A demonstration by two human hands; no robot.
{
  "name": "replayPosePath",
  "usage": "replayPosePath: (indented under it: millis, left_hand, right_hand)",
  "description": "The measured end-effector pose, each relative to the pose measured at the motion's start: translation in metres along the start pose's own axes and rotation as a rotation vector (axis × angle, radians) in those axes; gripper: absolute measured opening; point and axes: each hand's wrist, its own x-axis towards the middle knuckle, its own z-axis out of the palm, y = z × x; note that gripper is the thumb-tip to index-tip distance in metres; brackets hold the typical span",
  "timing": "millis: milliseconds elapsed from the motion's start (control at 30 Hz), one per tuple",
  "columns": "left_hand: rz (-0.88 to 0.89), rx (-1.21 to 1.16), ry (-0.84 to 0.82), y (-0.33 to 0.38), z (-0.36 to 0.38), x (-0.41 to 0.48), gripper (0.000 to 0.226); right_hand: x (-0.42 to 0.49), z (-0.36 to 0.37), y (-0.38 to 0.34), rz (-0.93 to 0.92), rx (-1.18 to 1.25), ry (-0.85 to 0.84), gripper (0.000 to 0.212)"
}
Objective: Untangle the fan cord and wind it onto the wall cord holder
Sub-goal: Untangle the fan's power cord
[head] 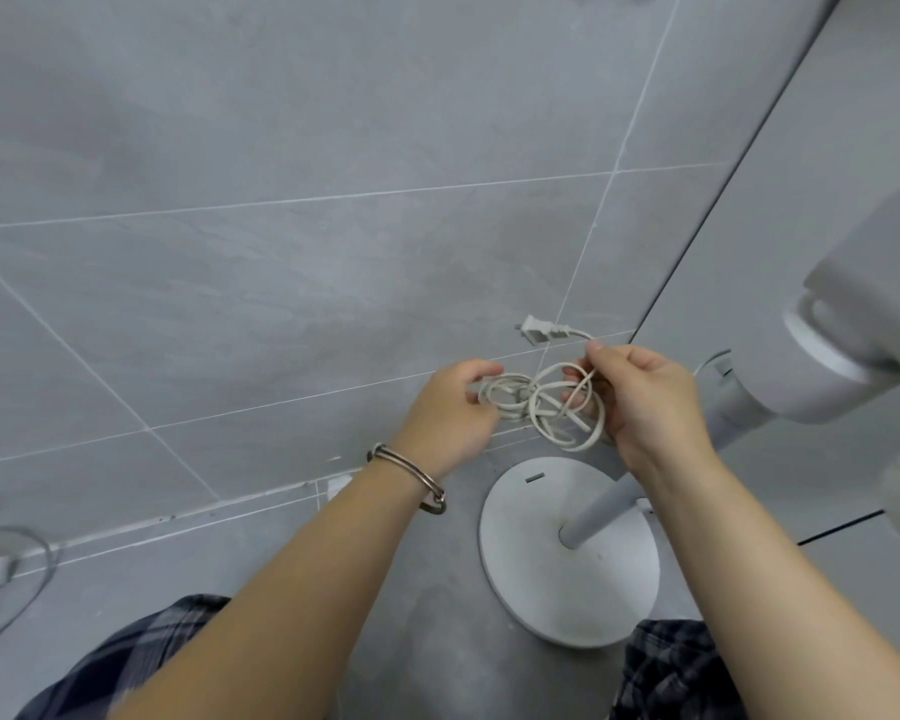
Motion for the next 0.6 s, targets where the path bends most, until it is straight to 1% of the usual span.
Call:
replayPosePath:
  millis: [67, 100, 133, 167, 200, 300, 333, 433, 533, 600]
  left_hand:
    - [0.252, 0.282, -0.096, -0.003, 0.003, -0.005, 0.063]
    - [0.348, 0.406, -0.118, -0.005, 0.005, -0.007, 0.071]
    - [0.417, 0.491, -0.11, -0.007, 0.008, -0.008, 0.075]
    - [0.457, 0.526, -0.084, -0.009, 0.01, -0.009, 0.074]
    - [0.466, 0.516, -0.051, -0.01, 0.012, -0.009, 0.068]
    - [0.442, 0.431, 0.032, -0.009, 0.011, -0.009, 0.03]
    - [0.413, 0.393, 0.031, -0.007, 0.01, -0.009, 0.022]
    - [0.306, 0.241, -0.022, 0.0, 0.008, -0.009, 0.02]
    - [0.194, 0.138, -0.13, 0.005, 0.005, -0.007, 0.02]
    - [0.1, 0.061, -0.179, 0.005, 0.002, -0.006, 0.027]
  right_hand:
    - [0.0, 0.0, -0.001, 0.004, -0.014, -0.013, 0.028]
    - [-0.001, 0.0, -0.001, 0.009, -0.016, -0.018, 0.028]
    - [-0.001, 0.0, -0.002, 0.017, -0.013, -0.021, 0.029]
    - [-0.001, 0.0, -0.003, 0.029, -0.007, -0.025, 0.029]
    - [-0.001, -0.001, -0.004, 0.041, -0.001, -0.03, 0.029]
    - [-0.004, 0.0, -0.007, 0.046, -0.013, -0.06, 0.027]
    - [-0.005, 0.0, -0.008, 0.037, -0.039, -0.071, 0.027]
    - [-0.006, 0.0, -0.011, -0.013, -0.181, -0.087, 0.03]
    - [-0.008, -0.001, -0.014, -0.097, -0.388, -0.095, 0.034]
    - [-0.009, -0.002, -0.017, -0.166, -0.495, -0.092, 0.03]
